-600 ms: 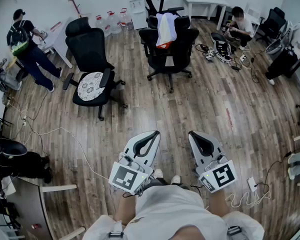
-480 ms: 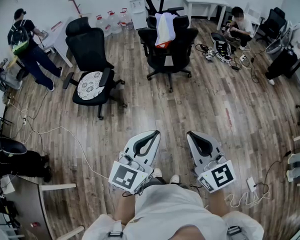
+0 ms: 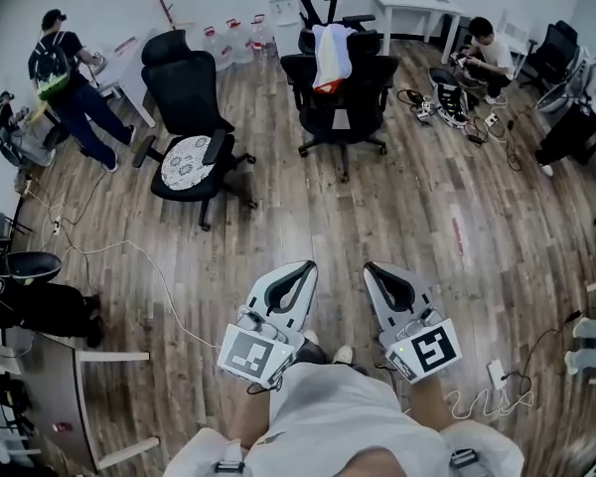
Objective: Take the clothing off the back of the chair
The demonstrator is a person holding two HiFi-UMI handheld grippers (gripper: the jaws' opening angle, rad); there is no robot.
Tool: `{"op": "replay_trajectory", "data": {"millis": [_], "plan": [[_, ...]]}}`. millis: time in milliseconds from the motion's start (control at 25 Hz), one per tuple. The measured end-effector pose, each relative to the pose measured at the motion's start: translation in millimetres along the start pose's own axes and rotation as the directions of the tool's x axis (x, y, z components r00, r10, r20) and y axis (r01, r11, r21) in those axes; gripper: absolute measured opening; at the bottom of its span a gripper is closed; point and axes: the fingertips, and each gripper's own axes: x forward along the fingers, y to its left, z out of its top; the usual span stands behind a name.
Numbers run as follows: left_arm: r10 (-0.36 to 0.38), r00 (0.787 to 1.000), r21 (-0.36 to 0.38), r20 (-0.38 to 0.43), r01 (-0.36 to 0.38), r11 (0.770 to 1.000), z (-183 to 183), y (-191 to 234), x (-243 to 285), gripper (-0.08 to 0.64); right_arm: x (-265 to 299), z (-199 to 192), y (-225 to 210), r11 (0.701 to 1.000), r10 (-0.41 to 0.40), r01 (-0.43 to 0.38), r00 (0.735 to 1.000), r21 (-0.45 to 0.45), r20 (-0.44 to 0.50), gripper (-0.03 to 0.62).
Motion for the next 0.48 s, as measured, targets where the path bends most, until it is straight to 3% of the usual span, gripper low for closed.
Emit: {"op": "replay_trajectory", "data": {"millis": [480], "plan": [[0.029, 0.999, 0.024, 0.023, -0.029, 0.999, 3.6, 31.7, 9.8, 0.017, 35.6, 2.5, -6.2, 1.0, -0.005, 0.005, 1.0, -0.022, 0.003, 0.021]]}}
